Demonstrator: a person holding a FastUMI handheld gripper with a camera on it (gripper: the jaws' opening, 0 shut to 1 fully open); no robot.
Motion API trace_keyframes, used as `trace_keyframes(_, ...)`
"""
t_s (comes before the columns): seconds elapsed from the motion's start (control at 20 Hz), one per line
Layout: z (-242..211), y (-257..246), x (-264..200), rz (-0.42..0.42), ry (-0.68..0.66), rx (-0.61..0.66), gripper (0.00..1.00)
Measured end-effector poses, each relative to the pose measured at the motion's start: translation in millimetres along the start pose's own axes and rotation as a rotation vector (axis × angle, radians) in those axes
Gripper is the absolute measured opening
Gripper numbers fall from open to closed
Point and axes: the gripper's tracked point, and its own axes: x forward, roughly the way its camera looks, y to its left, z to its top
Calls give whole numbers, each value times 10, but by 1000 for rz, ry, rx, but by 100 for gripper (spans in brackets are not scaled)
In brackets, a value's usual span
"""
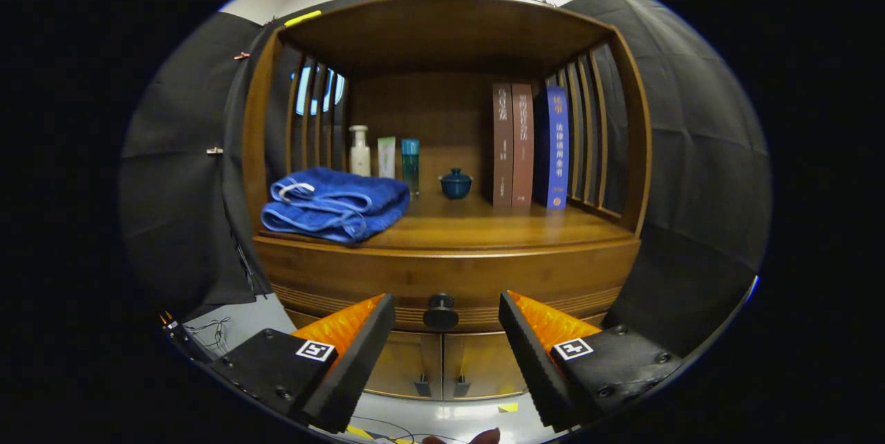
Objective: Pull open the drawer, take out the items inside it, and place them on the countertop above the cabinet.
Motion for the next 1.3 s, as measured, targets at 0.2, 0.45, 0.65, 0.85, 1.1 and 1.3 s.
trace_keyframes(0.2, -331, 17, 460, 11, 64, -14, 95)
trace_keyframes(0.45, -483, 108, 706, 28, 99, -40, 60)
trace_keyframes(0.65, -482, 93, 707, 23, 79, -19, 47)
trace_keyframes(0.85, -487, 97, 684, 19, 83, 18, 30)
trace_keyframes(1.1, -552, 115, 329, 18, 84, -15, 31)
trace_keyframes(1.3, -621, 99, -15, 19, 88, 3, 30)
